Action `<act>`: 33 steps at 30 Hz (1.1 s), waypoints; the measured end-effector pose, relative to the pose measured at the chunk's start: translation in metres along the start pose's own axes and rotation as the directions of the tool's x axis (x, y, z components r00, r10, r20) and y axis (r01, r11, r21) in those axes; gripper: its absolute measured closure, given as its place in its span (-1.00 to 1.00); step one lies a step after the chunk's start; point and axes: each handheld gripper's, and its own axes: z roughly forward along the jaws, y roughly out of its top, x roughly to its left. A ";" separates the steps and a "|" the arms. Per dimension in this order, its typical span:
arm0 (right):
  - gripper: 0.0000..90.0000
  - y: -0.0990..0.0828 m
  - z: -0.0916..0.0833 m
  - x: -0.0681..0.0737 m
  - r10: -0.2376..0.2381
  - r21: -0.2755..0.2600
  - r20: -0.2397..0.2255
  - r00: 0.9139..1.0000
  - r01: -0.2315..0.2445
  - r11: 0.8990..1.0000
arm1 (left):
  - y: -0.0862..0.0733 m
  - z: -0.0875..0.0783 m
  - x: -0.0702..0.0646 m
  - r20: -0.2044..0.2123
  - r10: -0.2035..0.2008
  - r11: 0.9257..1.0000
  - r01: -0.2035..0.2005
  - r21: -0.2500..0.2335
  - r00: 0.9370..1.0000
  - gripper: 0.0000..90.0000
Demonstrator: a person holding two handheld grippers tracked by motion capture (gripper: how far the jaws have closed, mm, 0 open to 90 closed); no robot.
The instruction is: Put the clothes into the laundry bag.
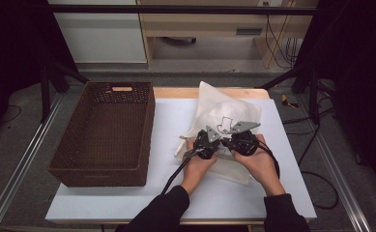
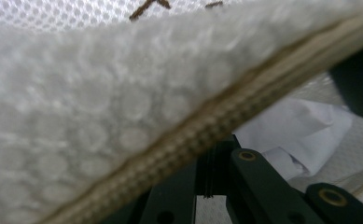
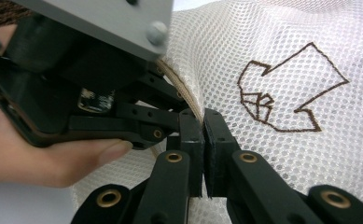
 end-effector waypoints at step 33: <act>0.96 -0.003 0.002 0.000 0.004 0.019 -0.012 1.000 -0.003 1.000 | 0.013 0.021 0.011 -0.024 -0.053 0.998 0.053 0.016 0.998 1.00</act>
